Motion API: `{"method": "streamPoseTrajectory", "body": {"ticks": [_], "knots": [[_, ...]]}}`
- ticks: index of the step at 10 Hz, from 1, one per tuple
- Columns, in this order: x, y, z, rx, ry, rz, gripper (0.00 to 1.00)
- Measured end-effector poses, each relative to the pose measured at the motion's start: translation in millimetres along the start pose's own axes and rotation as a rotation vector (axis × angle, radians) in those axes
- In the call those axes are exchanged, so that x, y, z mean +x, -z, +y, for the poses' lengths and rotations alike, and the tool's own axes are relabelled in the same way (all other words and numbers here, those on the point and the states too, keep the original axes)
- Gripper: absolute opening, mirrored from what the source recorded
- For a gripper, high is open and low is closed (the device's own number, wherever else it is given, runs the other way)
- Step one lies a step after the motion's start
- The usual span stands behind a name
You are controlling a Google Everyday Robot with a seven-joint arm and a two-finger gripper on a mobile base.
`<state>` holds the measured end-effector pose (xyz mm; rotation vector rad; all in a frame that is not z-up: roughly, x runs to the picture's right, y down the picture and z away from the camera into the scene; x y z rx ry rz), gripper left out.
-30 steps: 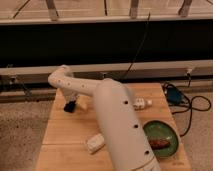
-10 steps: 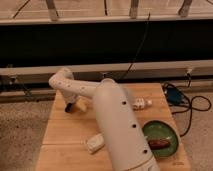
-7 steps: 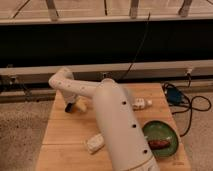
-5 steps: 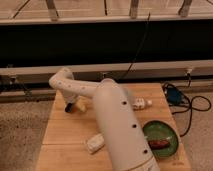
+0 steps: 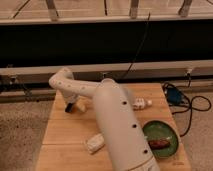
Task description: Place the eraser on the white sponge
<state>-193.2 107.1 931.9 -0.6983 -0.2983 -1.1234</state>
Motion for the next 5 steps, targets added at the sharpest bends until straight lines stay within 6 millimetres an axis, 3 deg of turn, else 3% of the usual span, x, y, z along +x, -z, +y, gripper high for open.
{"method": "streamPoseTrajectory", "body": {"ticks": [2,4,5], "knots": [[-0.5,2.4,-0.7,0.001,0.001,0.0,0.66],[-3.0,4.3,-3.2,0.004,0.005,-0.002,0.63],[-2.8,5.0,-2.5,0.003,0.005,-0.002,0.48]]}}
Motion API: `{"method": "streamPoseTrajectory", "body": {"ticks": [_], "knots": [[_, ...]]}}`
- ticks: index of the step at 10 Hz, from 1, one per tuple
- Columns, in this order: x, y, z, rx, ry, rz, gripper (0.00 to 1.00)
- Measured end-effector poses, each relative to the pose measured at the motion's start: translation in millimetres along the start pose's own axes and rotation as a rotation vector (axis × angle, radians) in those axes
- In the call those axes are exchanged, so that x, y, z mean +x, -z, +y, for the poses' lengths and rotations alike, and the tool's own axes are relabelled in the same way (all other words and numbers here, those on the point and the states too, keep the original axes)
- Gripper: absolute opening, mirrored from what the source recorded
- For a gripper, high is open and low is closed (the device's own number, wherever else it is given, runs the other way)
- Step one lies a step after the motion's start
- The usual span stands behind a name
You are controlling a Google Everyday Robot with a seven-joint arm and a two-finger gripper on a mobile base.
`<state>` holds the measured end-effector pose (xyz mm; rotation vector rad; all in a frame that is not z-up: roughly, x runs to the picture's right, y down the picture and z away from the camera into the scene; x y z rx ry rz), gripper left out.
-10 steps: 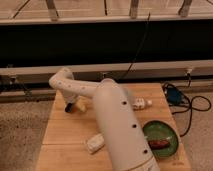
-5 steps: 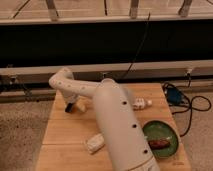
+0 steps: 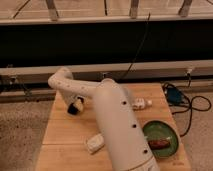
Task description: Place the eraser on the white sponge
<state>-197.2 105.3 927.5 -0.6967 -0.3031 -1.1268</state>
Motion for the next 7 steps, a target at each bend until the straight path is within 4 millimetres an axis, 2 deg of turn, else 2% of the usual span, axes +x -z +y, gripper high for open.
{"method": "streamPoseTrajectory", "body": {"ticks": [2,4,5,7], "knots": [[0.1,1.0,0.5,-0.001,0.0,0.0,0.33],[2.3,-0.2,3.7,-0.007,-0.002,0.002,0.09],[2.7,1.0,7.9,-0.009,0.003,0.006,0.04],[6.8,6.8,20.7,-0.008,0.009,0.015,0.03]]}}
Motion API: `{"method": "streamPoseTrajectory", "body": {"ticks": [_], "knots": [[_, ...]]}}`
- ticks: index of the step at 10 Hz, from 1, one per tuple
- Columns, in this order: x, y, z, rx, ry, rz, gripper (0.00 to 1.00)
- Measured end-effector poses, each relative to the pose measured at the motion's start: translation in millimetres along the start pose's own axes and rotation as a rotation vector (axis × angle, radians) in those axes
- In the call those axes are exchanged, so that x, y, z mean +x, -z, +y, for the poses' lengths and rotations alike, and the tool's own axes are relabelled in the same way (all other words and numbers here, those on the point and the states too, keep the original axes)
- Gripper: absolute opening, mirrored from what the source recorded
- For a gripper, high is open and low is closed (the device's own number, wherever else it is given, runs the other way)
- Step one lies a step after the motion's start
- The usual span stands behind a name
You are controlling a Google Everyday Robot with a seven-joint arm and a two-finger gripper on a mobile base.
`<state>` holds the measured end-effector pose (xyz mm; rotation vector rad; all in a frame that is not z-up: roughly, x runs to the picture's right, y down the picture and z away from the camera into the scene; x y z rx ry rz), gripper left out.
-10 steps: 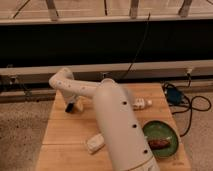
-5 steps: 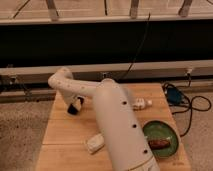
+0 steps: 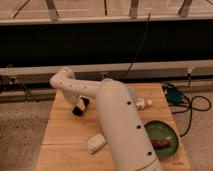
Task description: Place the eraser on the white sponge
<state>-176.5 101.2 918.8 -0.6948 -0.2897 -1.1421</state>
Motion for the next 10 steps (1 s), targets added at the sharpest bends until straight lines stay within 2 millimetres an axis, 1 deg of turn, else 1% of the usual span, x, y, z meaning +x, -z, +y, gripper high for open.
{"method": "streamPoseTrajectory", "body": {"ticks": [1,2,3,4,5,6,8,9,10], "knots": [[0.1,0.7,-0.8,0.001,0.001,0.001,0.03],[-0.7,1.6,-3.5,0.001,0.002,0.002,0.08],[0.4,0.4,-0.6,-0.003,0.0,0.001,0.17],[3.5,3.8,3.9,-0.003,0.001,0.006,0.24],[5.1,5.8,7.9,-0.005,0.004,0.007,0.26],[6.8,8.9,12.7,-0.004,0.006,0.01,0.2],[6.7,11.5,14.2,-0.004,0.01,0.014,0.09],[6.0,13.6,13.2,-0.002,0.016,0.016,0.08],[8.2,14.1,16.5,-0.004,0.017,0.02,0.06]]}}
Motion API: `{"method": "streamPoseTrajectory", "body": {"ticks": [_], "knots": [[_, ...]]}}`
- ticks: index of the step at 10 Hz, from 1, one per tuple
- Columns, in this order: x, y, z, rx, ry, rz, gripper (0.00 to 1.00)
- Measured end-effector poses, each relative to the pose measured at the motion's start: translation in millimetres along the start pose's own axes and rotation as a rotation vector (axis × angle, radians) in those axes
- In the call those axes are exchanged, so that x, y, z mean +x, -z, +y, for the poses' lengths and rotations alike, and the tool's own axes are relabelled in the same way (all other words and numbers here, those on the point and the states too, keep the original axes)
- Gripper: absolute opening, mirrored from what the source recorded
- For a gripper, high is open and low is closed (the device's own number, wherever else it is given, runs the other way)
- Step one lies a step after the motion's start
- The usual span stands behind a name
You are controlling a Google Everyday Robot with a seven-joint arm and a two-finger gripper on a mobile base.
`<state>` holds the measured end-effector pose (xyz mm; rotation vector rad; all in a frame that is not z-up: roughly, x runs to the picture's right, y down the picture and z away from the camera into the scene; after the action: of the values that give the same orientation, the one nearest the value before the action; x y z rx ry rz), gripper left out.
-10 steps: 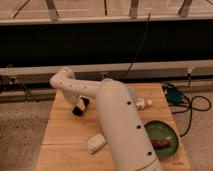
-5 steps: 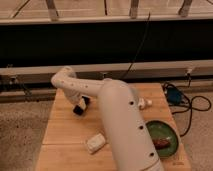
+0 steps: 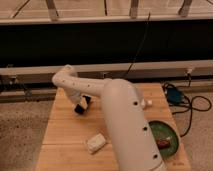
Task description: Place the eraser on the white sponge
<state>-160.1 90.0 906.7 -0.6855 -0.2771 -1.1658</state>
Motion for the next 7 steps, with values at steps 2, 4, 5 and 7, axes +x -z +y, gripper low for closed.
{"method": "streamPoseTrajectory", "body": {"ticks": [2,4,5,7], "knots": [[-0.4,11.0,6.9,0.003,0.003,0.005,0.01],[2.6,13.5,16.1,0.001,0.002,0.009,0.08],[2.6,8.9,18.3,0.005,0.005,0.011,0.07],[3.1,9.9,29.1,0.007,0.003,0.014,0.01]]}}
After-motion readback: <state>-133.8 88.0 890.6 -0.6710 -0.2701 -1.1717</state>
